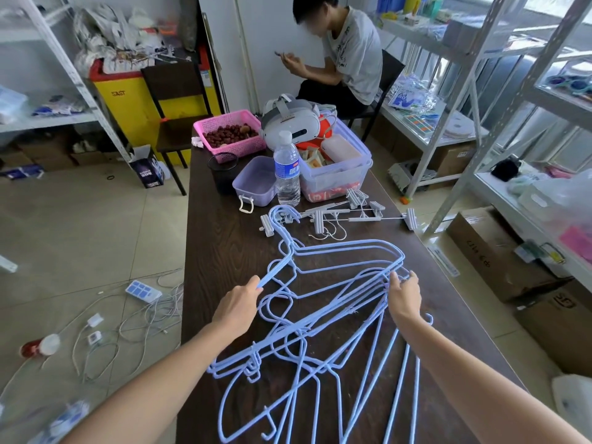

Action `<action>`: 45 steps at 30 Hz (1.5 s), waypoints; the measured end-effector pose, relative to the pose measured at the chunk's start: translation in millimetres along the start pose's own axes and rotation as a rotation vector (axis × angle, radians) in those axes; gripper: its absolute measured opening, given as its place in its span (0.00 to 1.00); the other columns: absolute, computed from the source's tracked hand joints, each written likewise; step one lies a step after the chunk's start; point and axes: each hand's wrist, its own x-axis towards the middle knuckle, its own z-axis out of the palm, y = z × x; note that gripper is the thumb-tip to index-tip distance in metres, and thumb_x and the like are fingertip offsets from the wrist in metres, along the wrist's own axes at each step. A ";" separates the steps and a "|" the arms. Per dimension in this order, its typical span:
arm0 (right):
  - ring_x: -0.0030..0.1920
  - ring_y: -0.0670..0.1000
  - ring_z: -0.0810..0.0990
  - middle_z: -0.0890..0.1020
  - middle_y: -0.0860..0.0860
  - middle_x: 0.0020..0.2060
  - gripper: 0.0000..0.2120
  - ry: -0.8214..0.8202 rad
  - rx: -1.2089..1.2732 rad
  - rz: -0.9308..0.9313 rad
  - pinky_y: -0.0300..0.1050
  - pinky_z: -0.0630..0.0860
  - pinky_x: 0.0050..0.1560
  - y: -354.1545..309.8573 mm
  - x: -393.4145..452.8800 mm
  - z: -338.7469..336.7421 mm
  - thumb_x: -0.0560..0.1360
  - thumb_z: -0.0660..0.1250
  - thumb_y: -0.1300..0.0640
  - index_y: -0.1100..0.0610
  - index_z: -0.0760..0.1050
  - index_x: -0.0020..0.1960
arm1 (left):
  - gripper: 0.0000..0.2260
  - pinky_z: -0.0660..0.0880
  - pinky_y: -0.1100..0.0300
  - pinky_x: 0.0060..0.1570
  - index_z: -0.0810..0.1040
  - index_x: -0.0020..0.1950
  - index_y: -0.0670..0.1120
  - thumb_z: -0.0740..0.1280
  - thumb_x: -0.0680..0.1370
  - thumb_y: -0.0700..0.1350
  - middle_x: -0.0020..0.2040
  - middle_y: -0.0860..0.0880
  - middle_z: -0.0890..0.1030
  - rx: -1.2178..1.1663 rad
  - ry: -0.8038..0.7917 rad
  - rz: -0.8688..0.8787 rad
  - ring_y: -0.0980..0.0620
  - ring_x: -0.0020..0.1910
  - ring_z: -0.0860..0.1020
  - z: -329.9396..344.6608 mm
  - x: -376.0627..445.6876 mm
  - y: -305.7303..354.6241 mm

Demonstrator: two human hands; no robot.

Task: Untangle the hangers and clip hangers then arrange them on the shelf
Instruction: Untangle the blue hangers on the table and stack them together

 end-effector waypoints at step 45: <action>0.13 0.49 0.72 0.73 0.54 0.14 0.14 -0.407 0.001 0.434 0.31 0.67 0.16 -3.9 -2.8 55.3 0.76 0.57 0.60 0.62 0.67 0.32 | 0.12 0.72 0.55 0.47 0.71 0.57 0.42 0.53 0.82 0.47 0.58 0.44 0.73 0.128 -0.055 0.008 0.47 0.56 0.73 35.5 33.3 -4.9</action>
